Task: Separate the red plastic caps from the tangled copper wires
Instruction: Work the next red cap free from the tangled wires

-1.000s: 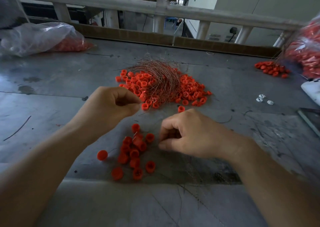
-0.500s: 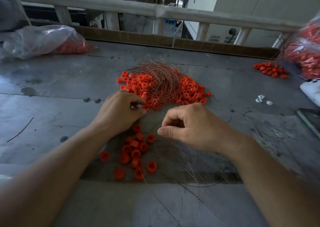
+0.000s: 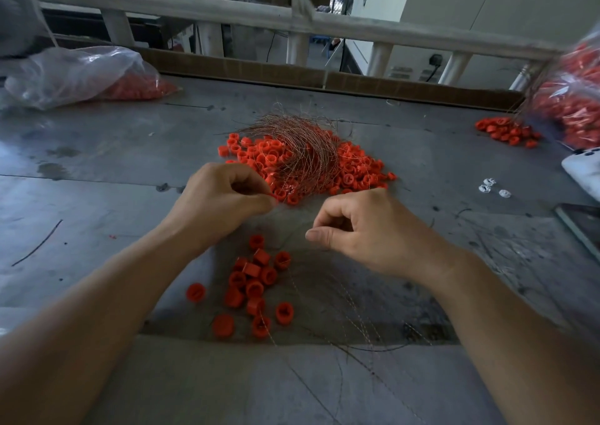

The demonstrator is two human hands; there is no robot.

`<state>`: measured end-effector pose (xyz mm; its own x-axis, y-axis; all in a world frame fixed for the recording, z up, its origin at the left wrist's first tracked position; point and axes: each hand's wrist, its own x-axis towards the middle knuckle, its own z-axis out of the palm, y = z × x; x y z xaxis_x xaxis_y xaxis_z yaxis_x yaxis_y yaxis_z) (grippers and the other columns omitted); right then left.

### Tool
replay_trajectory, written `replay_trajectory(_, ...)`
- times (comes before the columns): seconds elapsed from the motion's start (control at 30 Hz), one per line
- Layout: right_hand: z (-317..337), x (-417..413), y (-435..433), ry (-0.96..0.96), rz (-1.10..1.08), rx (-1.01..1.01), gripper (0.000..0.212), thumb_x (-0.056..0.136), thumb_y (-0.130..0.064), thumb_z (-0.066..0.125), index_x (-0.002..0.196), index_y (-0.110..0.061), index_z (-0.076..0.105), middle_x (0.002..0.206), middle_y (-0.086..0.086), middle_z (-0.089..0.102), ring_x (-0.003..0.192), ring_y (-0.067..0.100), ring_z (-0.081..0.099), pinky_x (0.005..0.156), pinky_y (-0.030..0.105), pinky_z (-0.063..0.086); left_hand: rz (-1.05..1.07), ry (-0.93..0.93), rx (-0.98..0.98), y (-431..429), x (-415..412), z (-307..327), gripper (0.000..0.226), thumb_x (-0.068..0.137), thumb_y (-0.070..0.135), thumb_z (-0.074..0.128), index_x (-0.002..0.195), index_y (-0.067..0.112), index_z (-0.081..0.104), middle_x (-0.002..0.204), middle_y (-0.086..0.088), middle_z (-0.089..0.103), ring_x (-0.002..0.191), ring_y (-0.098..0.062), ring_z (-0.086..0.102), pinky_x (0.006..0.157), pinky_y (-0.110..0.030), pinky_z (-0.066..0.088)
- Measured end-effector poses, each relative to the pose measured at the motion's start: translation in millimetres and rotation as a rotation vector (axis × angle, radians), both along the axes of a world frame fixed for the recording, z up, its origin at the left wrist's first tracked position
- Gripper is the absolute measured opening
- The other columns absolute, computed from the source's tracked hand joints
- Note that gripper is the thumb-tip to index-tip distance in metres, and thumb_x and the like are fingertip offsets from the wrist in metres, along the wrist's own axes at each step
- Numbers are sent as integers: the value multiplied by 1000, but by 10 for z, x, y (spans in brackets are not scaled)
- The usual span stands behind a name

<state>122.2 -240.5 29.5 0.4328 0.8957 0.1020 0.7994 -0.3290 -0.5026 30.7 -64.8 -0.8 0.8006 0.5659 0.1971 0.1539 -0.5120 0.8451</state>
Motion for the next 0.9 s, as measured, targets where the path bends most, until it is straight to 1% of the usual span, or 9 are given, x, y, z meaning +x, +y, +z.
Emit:
replay_trajectory(0.1,0,-12,8,-20,7,-7,17,82,-37,63,78,-20,66,68,-9,62,60,-1,54,59,9,41,-67,-3,50,-67,11,10,9,65,24,75,64,31,69,67,10,68,63,-1,61,62,-19,47)
replay_trajectory(0.27,5,-34,1,-41,18,-27,18,83,-37,62,80,-20,66,70,-10,62,60,1,54,57,11,41,-52,93,331,-148,52,-39,22,71,25,75,63,40,60,70,18,62,68,4,57,53,-5,35)
replay_trajectory(0.4,-5,-37,4,-42,19,-30,19,83,-38,62,81,-20,66,71,-12,61,61,-1,53,58,10,39,-27,77,323,-135,33,-11,28,72,21,76,61,40,59,62,24,57,61,12,56,55,2,36)
replay_trajectory(0.47,-5,-32,3,-48,20,-30,18,83,-37,62,81,-20,66,71,-12,61,62,-1,54,58,9,39,-25,50,319,-155,4,27,28,71,19,75,60,39,60,60,24,57,64,18,54,56,3,35)
replay_trajectory(0.57,-8,-17,9,-59,-10,14,15,83,-35,63,80,-20,66,68,-13,60,62,-1,54,57,11,41,-46,-11,285,-239,-82,111,21,69,20,74,62,36,63,56,21,59,60,17,54,53,3,36)
replay_trajectory(0.67,-14,11,20,-74,-100,208,8,83,-24,65,90,-19,67,76,-17,56,70,-3,53,65,12,44,-133,-75,215,-365,-165,214,7,63,30,67,64,36,65,61,28,63,58,15,55,53,1,37)
replay_trajectory(0.77,-25,16,32,-94,-76,340,24,83,-7,63,106,-15,66,91,-20,51,78,-10,49,74,5,39,-254,-123,189,-448,-195,255,7,65,37,74,68,36,68,74,23,67,66,5,59,60,-8,43)
replay_trajectory(0.83,-55,-1,44,-124,-13,340,20,84,-6,62,102,-10,69,99,-6,60,90,-2,52,79,9,40,-310,-139,182,-465,-201,250,5,66,35,71,71,34,69,76,19,68,70,-1,60,64,-14,46)
replay_trajectory(0.9,-78,-4,53,-141,4,331,14,82,-8,63,94,-9,71,102,2,65,98,14,55,81,17,40,-344,-159,166,-462,-210,244,9,65,34,69,73,32,69,77,17,68,72,-4,60,67,-18,47)
